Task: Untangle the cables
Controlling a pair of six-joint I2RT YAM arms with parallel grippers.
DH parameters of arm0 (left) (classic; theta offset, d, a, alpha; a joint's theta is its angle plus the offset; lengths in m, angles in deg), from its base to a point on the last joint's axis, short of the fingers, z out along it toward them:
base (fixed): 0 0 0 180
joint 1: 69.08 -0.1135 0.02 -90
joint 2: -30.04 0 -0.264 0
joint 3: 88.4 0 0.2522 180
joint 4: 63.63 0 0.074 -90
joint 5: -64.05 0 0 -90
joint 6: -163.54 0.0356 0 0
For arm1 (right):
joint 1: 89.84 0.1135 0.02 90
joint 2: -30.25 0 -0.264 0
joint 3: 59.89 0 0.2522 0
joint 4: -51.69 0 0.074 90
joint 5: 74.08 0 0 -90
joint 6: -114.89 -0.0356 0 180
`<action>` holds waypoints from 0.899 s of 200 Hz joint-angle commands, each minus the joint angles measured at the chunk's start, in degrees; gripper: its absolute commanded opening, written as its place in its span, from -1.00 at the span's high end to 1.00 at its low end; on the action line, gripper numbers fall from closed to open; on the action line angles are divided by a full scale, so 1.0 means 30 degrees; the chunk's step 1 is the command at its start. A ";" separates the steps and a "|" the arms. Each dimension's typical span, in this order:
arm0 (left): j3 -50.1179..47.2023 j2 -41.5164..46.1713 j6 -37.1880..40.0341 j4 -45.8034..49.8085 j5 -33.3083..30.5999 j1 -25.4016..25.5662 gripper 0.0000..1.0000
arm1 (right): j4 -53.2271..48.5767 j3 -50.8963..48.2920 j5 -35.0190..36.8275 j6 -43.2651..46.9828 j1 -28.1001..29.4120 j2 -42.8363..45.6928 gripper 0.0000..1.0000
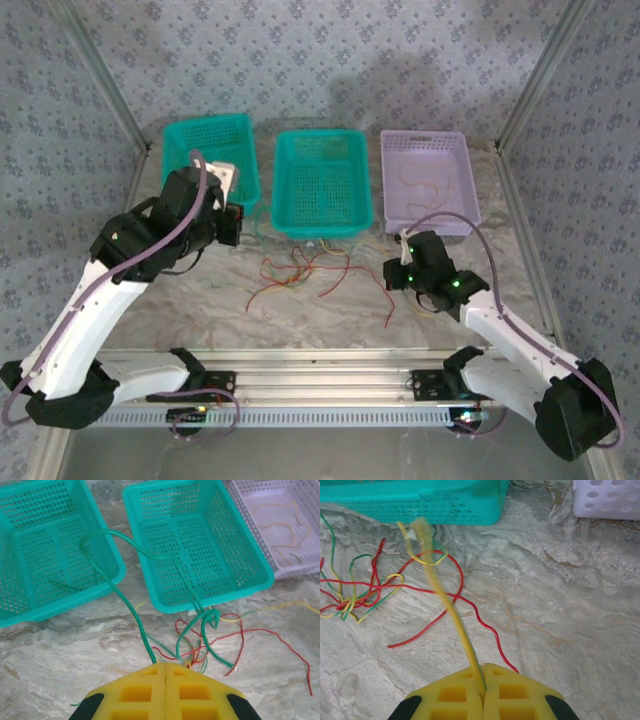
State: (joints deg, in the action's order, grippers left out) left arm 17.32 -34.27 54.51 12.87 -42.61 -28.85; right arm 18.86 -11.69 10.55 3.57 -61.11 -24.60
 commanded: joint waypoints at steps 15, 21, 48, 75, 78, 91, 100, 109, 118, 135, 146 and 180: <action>-0.0500 0.0398 0.0438 -0.1772 0.0886 -0.1176 1.00 | 0.0350 -0.0141 -0.0765 0.0314 -0.0086 -0.0445 1.00; -0.0443 0.0324 0.0365 -0.1854 0.1181 -0.1180 1.00 | 0.0373 -0.0113 -0.0905 0.0343 -0.0057 -0.0546 1.00; -0.0440 0.0118 0.0024 -0.1819 0.2170 -0.1178 1.00 | 0.0740 -0.0055 -0.1718 0.0558 0.0492 -0.0643 1.00; -0.0962 0.0197 -0.0685 -0.1998 0.3703 -0.1178 1.00 | 0.0650 0.0307 -0.1358 0.0977 0.1242 -0.0893 0.88; -0.1037 0.0223 -0.0773 -0.2055 0.3943 -0.1169 1.00 | 0.0615 0.0369 -0.1326 0.1020 0.1322 -0.0934 0.82; -0.1401 0.0257 -0.1167 -0.2290 0.4836 -0.1185 1.00 | 0.0574 0.0568 -0.1163 0.1277 0.1731 -0.0951 0.41; -0.1601 0.0235 -0.1392 -0.2389 0.5294 -0.1187 1.00 | 0.0609 0.0648 -0.0835 0.1422 0.2071 -0.0752 0.24; -0.1894 0.0206 -0.1606 -0.2576 0.5744 -0.1168 1.00 | 0.0753 0.0676 -0.0455 0.1511 0.2335 -0.0415 0.10; -0.2148 0.0213 -0.1749 -0.2761 0.6039 -0.1184 1.00 | 0.0857 0.0745 -0.0100 0.1571 0.2483 -0.0057 -0.02; -0.2601 0.0141 -0.1988 -0.3056 0.6385 -0.1163 1.00 | 0.1198 0.0916 0.0242 0.1698 0.2508 0.0529 -0.09; -0.2881 0.0083 -0.2195 -0.3336 0.6773 -0.1166 1.00 | 0.1732 0.1045 -0.0184 0.1824 0.2570 0.0754 -0.13; -0.3607 -0.0377 -0.3154 -0.4527 0.8762 -0.1054 1.00 | 0.4526 0.1610 -0.2180 0.2128 0.3368 0.0259 -0.25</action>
State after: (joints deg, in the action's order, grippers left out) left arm 7.29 -34.36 47.91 3.50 -22.26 -32.22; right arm 25.15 -9.77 7.95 8.13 -53.06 -22.88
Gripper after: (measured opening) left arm 0.041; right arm 0.606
